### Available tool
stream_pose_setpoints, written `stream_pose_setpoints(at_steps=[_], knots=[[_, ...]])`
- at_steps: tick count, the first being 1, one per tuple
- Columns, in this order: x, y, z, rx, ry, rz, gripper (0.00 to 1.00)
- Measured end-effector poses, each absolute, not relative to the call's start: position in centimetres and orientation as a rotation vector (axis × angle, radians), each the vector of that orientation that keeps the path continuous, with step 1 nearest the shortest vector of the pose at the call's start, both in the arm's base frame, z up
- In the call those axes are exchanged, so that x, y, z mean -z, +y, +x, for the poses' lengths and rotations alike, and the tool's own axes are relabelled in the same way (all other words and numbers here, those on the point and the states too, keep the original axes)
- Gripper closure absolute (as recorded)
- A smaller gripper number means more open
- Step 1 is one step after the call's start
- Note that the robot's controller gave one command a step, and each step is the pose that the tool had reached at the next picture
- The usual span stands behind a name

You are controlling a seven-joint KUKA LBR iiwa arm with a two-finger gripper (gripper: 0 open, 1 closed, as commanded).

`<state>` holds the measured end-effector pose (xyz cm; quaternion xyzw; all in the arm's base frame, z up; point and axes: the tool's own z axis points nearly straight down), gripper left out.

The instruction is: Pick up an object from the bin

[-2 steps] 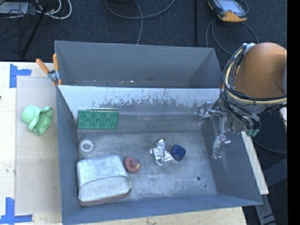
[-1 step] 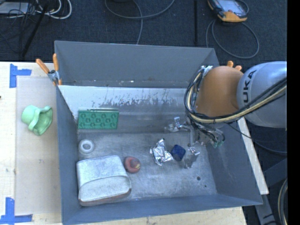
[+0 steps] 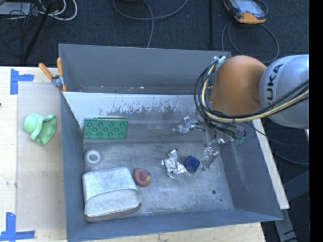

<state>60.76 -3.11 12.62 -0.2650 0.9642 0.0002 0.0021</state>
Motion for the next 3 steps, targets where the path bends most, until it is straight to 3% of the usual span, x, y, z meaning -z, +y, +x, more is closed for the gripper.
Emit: stream_pose_setpoints(at_steps=[1,2,3], knots=[[-7.1,-1.9,58.5,0.001,2.780,-1.453,0.00],[-7.5,-2.1,58.7,0.007,2.779,-1.447,1.00],[-24.3,-1.6,59.4,0.006,2.740,-1.519,1.00]])
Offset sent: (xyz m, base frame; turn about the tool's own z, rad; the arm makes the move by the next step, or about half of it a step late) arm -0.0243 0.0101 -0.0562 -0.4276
